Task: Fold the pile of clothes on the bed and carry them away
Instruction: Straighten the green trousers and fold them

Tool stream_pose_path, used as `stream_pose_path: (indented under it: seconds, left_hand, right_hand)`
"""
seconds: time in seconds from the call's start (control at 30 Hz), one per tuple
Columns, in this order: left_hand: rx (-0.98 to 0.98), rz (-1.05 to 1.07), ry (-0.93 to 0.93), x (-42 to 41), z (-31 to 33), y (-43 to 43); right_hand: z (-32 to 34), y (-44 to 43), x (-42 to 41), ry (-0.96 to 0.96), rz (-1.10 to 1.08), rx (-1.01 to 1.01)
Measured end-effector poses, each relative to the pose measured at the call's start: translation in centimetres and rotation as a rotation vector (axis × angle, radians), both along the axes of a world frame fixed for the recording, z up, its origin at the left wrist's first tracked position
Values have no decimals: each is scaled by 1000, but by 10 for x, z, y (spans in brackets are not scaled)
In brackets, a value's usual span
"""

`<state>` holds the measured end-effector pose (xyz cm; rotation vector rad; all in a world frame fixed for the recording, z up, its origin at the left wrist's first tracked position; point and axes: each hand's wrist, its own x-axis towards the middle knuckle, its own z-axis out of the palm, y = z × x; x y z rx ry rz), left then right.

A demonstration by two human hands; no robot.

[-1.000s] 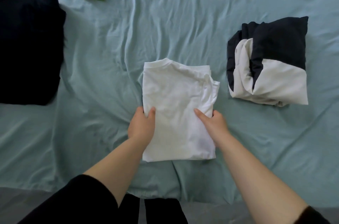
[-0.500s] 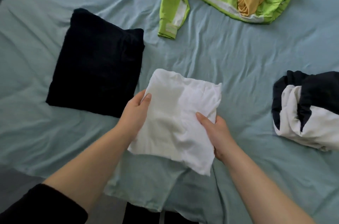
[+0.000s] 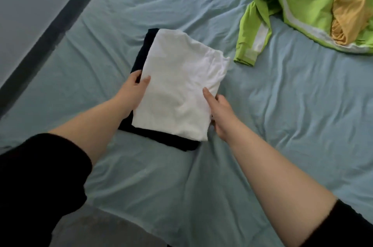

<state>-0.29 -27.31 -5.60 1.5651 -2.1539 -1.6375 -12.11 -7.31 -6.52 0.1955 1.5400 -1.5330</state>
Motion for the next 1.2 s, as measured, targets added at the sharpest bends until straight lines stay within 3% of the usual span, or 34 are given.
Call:
stream_pose_path:
  seconds: [0.07, 0.13, 0.2, 0.33, 0.4, 0.5, 0.57, 0.63, 0.7, 0.8, 0.87, 0.93, 1.2]
  left_hand:
    - [58, -9, -275, 28, -28, 5]
    - [10, -34, -300, 47, -45, 13]
    - [-110, -24, -235, 56, -52, 17]
    - [-253, -32, -205, 59, -45, 17]
    - [-248, -72, -329, 56, -40, 20]
    - [-456, -144, -607, 31, -27, 48]
    - [-572, -199, -399, 2, -21, 91]
    - [-519, -393, -109, -31, -25, 138]
    - [-323, -595, -17, -68, -39, 180]
    - [-117, -650, -324, -113, -71, 218]
    - [-154, -620, -484, -126, -91, 234]
    - [-159, -598, -520, -129, -101, 242]
    - [-102, -637, -705, -147, -122, 245]
  right_hand:
    - [-24, 4, 21, 50, 115, 202]
    - [-39, 13, 39, 171, 163, 332]
    - [-46, 17, 51, 233, 131, 344]
    - [-49, 16, 63, 134, 85, 231]
    - [-52, 22, 62, 67, 80, 222]
    - [-54, 40, 50, 66, 147, 267]
    - [-53, 59, 29, 132, 155, 302]
    - [-52, 83, 1, 220, 131, 347]
    - [-52, 111, -30, 372, 196, 482]
    - [-55, 148, -76, 629, 335, 697]
    - [-59, 156, -104, 844, 486, 822]
    - [-65, 152, -129, 1020, 641, 900]
    - [-86, 24, -249, 1300, 953, 801]
